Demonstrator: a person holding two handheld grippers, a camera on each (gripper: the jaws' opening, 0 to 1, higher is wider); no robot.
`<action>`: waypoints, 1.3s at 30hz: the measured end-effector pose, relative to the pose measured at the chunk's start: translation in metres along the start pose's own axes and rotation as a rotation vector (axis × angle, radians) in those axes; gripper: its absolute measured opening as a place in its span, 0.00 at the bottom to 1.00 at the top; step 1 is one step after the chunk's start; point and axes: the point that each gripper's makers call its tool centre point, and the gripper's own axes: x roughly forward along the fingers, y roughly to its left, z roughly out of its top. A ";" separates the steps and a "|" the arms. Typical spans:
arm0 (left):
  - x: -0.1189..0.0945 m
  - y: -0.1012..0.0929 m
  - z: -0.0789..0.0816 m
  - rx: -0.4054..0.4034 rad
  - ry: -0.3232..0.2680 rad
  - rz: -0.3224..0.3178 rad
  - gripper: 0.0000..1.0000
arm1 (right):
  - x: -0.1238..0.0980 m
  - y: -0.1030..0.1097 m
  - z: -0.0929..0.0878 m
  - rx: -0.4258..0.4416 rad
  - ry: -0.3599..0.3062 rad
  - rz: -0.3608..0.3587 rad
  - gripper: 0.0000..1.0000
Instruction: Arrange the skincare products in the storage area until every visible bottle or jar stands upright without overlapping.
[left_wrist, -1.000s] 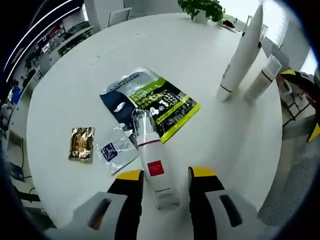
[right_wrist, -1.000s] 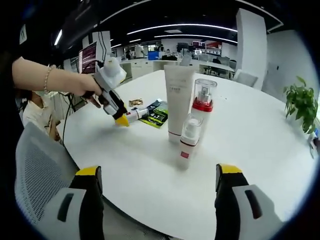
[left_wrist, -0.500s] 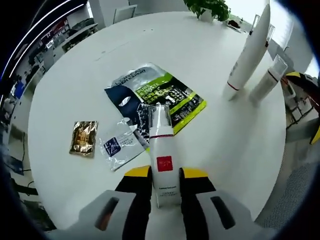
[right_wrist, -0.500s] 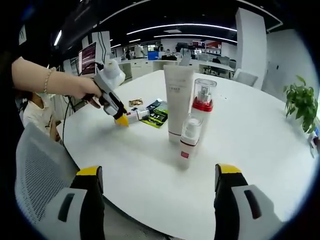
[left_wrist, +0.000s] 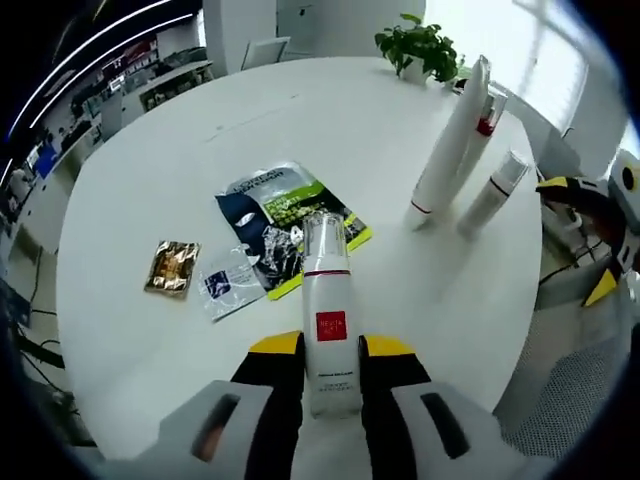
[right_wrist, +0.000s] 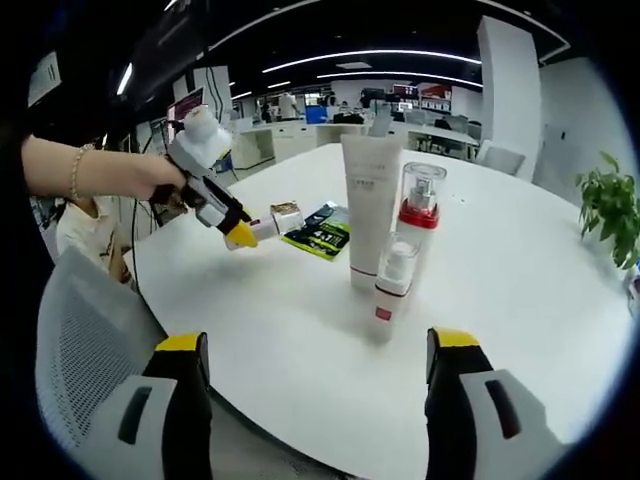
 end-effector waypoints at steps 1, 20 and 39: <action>-0.003 -0.004 0.001 -0.004 -0.014 -0.007 0.20 | 0.000 0.001 0.000 -0.004 0.000 0.006 0.89; -0.075 -0.089 0.023 -0.016 -0.247 -0.059 0.21 | -0.010 0.015 0.030 0.162 -0.152 0.135 0.83; -0.119 -0.159 0.046 0.015 -0.431 -0.089 0.21 | -0.012 0.074 0.104 0.555 -0.423 0.358 0.57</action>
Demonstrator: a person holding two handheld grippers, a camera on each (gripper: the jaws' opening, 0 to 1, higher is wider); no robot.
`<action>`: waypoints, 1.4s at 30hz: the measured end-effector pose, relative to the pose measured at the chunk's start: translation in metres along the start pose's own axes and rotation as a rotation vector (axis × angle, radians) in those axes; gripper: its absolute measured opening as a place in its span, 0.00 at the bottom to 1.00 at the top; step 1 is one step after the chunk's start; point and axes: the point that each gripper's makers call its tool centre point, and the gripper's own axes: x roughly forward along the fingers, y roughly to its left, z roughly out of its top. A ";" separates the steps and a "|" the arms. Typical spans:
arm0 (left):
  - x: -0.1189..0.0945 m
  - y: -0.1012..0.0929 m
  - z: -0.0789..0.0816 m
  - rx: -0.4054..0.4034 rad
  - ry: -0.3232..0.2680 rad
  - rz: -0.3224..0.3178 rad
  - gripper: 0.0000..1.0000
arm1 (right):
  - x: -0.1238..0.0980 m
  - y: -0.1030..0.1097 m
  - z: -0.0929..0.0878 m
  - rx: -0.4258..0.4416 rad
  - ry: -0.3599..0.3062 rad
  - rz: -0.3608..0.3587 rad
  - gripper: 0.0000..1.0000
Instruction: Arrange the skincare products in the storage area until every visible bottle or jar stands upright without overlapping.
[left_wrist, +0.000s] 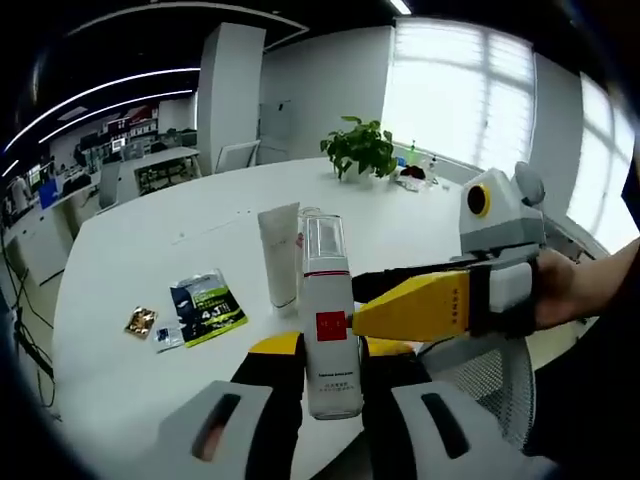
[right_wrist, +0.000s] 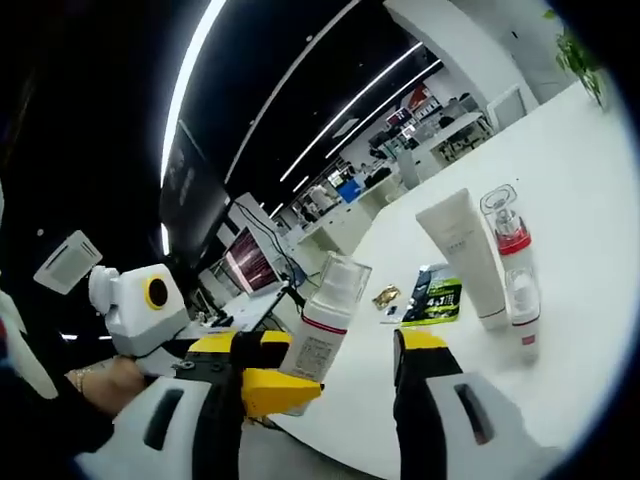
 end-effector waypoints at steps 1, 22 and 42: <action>-0.001 -0.002 0.002 0.009 -0.012 0.010 0.21 | 0.001 0.000 -0.001 0.021 -0.009 -0.001 0.51; 0.010 -0.026 -0.004 0.023 -0.025 -0.030 0.33 | -0.020 -0.003 0.000 -0.137 0.071 0.080 0.20; -0.025 -0.057 0.053 0.049 -0.097 -0.544 0.36 | -0.046 0.043 0.002 -0.368 0.248 0.564 0.20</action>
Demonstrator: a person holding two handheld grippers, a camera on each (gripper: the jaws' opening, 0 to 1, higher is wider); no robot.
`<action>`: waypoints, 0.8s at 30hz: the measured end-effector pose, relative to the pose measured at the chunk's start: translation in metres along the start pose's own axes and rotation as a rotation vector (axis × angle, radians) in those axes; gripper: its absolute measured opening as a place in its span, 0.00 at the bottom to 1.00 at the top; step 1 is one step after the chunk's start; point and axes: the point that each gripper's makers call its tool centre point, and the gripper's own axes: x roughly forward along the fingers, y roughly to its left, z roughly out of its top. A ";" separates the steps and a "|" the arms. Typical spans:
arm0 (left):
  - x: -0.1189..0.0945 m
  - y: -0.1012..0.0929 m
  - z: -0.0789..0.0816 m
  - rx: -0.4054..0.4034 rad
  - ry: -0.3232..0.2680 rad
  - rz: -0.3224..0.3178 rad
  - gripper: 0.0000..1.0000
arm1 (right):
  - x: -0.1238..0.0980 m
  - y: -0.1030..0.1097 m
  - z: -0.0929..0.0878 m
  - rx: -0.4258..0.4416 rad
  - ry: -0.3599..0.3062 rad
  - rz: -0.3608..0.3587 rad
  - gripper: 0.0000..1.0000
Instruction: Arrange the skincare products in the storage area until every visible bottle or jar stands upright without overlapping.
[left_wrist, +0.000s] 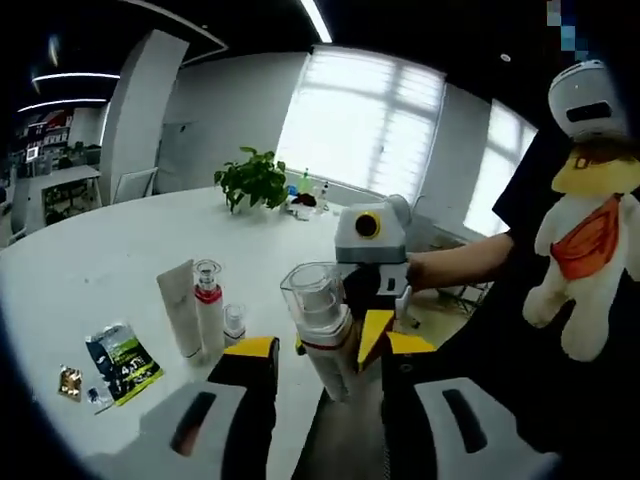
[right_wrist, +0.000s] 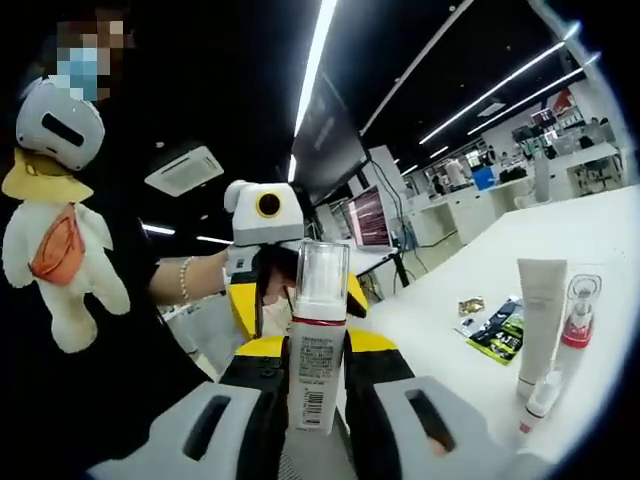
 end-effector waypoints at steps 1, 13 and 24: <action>0.000 0.000 0.001 0.002 -0.002 -0.006 0.31 | 0.001 0.000 -0.001 -0.011 0.010 0.000 0.20; 0.003 0.000 0.001 0.258 0.068 0.016 0.20 | 0.015 -0.002 -0.008 -0.070 0.064 -0.060 0.20; -0.009 0.002 0.012 0.239 -0.054 -0.014 0.19 | 0.019 -0.005 -0.015 -0.113 0.071 -0.201 0.22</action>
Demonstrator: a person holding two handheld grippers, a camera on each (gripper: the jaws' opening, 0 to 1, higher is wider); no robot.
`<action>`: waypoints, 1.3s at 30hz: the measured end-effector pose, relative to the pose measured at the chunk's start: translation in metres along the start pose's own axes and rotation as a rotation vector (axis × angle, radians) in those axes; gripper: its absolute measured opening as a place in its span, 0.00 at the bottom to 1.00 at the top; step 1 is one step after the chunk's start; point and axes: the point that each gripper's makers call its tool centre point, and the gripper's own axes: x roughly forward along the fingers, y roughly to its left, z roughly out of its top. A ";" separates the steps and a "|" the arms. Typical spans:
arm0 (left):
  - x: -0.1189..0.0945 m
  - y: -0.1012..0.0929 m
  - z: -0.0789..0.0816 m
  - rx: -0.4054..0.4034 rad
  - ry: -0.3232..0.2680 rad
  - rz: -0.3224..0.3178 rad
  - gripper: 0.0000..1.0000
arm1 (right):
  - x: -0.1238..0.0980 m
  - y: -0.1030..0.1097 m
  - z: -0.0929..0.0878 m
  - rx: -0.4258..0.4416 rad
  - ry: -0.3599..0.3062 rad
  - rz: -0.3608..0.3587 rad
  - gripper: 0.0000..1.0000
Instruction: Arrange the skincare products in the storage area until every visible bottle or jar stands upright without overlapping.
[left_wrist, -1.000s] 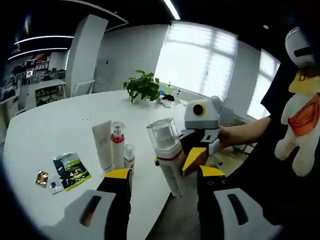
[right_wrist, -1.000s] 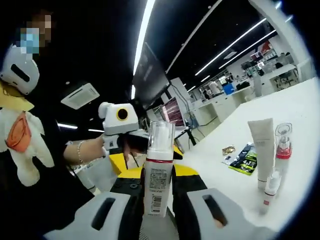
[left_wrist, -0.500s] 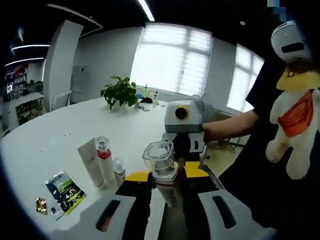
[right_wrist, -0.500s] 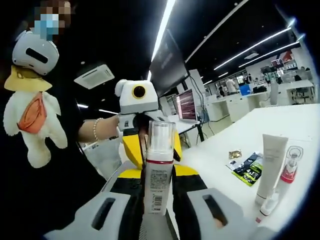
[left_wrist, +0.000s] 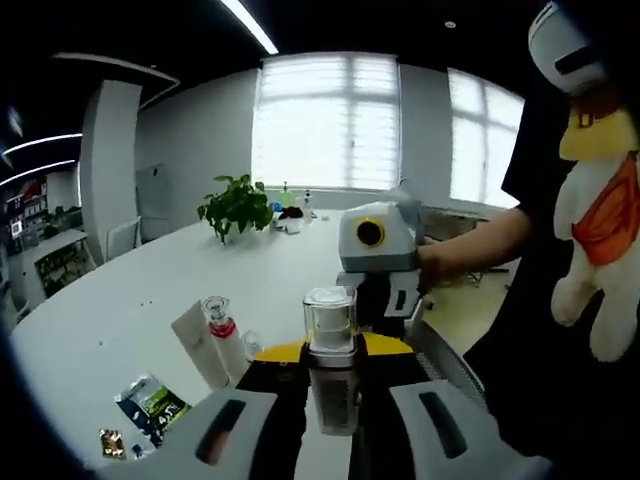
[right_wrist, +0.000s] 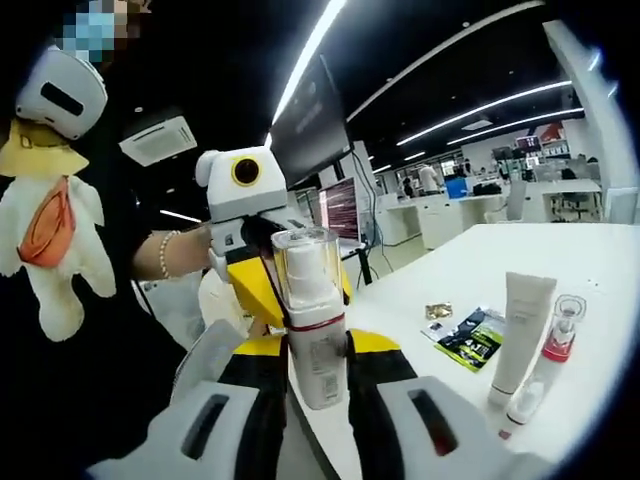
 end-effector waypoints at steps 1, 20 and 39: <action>0.000 -0.001 0.004 -0.007 -0.021 -0.007 0.19 | 0.001 -0.001 -0.005 -0.014 0.029 -0.011 0.22; 0.019 0.010 -0.022 0.213 0.241 0.018 0.23 | -0.005 -0.027 -0.035 -0.133 0.193 -0.057 0.21; 0.033 0.023 -0.040 0.159 0.329 -0.041 0.21 | 0.000 -0.047 -0.046 -0.218 0.213 -0.045 0.21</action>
